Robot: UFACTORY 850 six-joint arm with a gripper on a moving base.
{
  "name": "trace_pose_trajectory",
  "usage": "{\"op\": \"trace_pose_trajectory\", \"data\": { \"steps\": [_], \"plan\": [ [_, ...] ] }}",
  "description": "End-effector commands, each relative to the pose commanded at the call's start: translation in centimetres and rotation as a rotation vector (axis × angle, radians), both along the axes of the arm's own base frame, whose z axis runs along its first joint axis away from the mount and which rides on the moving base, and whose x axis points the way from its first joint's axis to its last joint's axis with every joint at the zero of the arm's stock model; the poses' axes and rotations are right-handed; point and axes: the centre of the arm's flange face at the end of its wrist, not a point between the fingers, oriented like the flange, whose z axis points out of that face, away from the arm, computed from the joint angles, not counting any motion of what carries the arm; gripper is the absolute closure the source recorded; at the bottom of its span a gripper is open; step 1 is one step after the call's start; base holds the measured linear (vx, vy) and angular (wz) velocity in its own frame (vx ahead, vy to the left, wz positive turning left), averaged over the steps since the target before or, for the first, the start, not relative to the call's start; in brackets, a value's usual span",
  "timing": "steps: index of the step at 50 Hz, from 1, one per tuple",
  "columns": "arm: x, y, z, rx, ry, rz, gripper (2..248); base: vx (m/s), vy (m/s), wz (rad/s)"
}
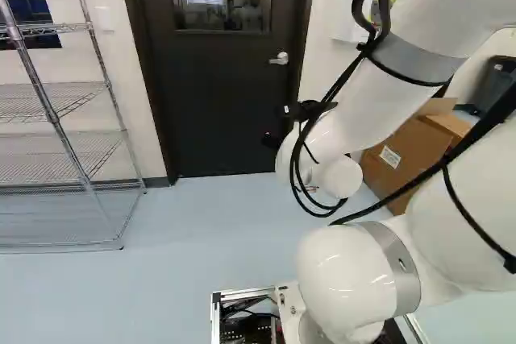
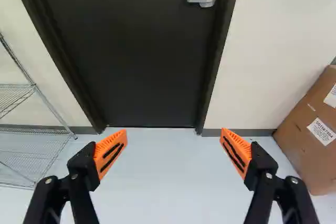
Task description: Open the door and move inside
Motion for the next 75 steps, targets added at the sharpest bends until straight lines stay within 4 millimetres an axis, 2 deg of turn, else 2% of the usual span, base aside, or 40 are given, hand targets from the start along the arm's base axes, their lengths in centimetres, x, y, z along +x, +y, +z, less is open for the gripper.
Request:
{"op": "trace_pose_trajectory", "data": {
  "steps": [75],
  "plan": [
    [0.00,0.00,0.00,0.000,0.000,0.000,3,0.182,0.000,-0.008]
  ]
}}
